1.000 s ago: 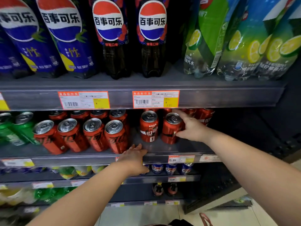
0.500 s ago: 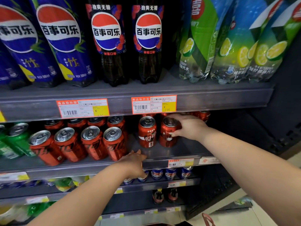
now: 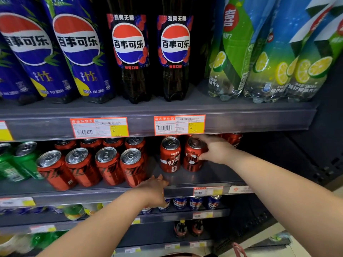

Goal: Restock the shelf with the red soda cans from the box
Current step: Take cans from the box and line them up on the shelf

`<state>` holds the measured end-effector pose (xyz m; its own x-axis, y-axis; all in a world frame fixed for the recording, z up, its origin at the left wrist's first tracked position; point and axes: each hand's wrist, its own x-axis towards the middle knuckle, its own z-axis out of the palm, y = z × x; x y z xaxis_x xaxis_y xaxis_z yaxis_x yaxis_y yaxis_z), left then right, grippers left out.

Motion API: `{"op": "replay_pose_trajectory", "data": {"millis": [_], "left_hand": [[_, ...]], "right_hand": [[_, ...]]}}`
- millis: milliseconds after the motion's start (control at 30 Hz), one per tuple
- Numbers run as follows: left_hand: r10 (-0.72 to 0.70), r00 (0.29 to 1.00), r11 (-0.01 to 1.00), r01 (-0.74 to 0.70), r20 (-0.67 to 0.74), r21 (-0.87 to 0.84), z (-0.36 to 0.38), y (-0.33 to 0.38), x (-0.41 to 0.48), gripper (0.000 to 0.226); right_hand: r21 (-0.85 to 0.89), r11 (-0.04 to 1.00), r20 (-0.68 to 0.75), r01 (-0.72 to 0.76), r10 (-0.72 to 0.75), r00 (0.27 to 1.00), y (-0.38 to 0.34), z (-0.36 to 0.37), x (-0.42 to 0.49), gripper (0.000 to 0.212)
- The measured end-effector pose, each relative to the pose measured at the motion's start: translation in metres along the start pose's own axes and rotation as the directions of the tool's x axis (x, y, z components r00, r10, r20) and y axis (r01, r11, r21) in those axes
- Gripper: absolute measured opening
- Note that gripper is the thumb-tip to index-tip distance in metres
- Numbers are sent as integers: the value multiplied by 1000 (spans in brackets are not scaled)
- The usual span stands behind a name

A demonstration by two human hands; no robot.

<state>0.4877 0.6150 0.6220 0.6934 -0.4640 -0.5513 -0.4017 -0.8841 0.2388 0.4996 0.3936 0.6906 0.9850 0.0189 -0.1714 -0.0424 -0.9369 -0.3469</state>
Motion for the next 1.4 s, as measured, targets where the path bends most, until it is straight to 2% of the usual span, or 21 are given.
{"op": "replay_pose_trajectory", "data": {"millis": [267,433,667,900,1067,1233,1400], "left_hand": [[-17,999,998,16,-31,-55,0,2,-5,77],[2,992,982,-26,-126,-189,-8,6,-16,67],[40,954,967,-112,-296,-228,-25,11,-32,49],[122,901,946,-233,-416,-226,-26,19,-48,63],[164,871,933,-289,-463,-214,-19,25,-80,65],[121,852,967,-217,-509,-133,3,14,-132,68],[-42,870,980,-61,-491,-192,56,-12,-206,68]], "right_hand": [[1,1000,28,3,-4,1000,-1,0,-11,83],[11,998,4,-68,68,998,1,-12,-25,76],[85,983,-81,-162,169,982,-18,-18,-68,73],[101,952,-151,-289,301,941,-44,-12,-143,69],[68,951,-187,-302,309,932,-66,-15,-190,66],[25,966,-192,-257,257,947,-95,-4,-226,66],[22,984,-123,-179,181,976,-128,40,-281,67]]}}
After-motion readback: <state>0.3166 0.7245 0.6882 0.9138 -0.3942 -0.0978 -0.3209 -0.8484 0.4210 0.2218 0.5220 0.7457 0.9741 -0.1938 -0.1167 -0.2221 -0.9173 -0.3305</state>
